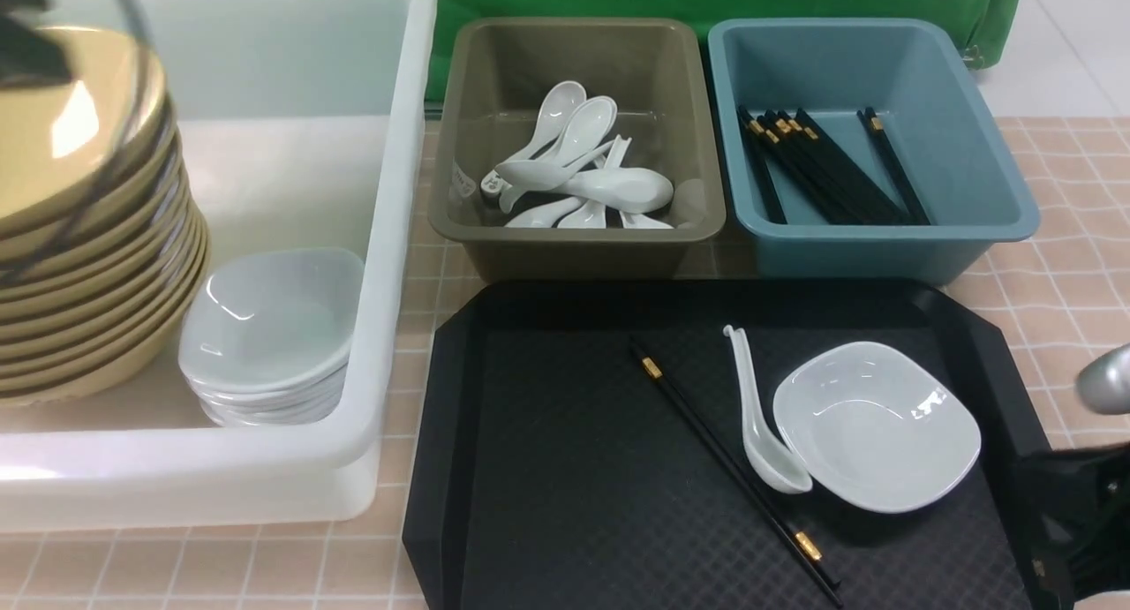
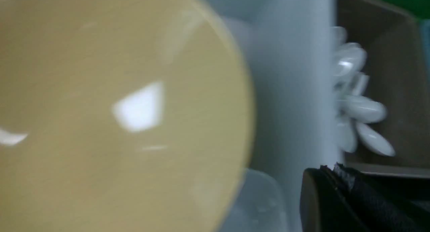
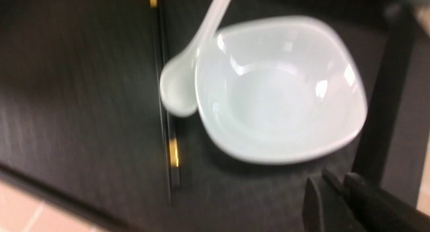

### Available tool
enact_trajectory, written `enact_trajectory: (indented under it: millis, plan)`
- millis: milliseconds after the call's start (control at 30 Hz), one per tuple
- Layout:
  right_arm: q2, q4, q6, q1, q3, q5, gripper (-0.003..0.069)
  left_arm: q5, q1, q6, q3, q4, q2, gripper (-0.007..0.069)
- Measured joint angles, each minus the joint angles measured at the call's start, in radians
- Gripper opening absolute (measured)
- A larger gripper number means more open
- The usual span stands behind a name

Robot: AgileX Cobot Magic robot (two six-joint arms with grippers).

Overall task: On brown table put chopsticks spoon bowls plates into blue grey white boxes.
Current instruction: 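Reach for and grasp the small white dish on the black tray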

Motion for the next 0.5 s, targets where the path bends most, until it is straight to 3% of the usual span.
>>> enact_trajectory:
  millis: [167, 300, 400, 500]
  plan:
    - [0.153, 0.001, -0.082, 0.0, -0.134, 0.215, 0.0202, -0.055, -0.301, 0.05, 0.089, -0.011, -0.143, -0.0008]
    - [0.268, -0.006, -0.105, -0.006, -0.25, 0.247, 0.0295, -0.144, -0.485, 0.042, 0.279, 0.079, -0.297, -0.0008]
    - [0.335, -0.007, -0.113, -0.031, -0.303, 0.21, 0.036, -0.197, -0.533, 0.0, 0.407, 0.179, -0.394, -0.0008]
    - [0.471, -0.008, -0.123, -0.099, -0.389, 0.16, 0.0446, -0.226, -0.548, -0.117, 0.586, 0.379, -0.538, -0.0008]
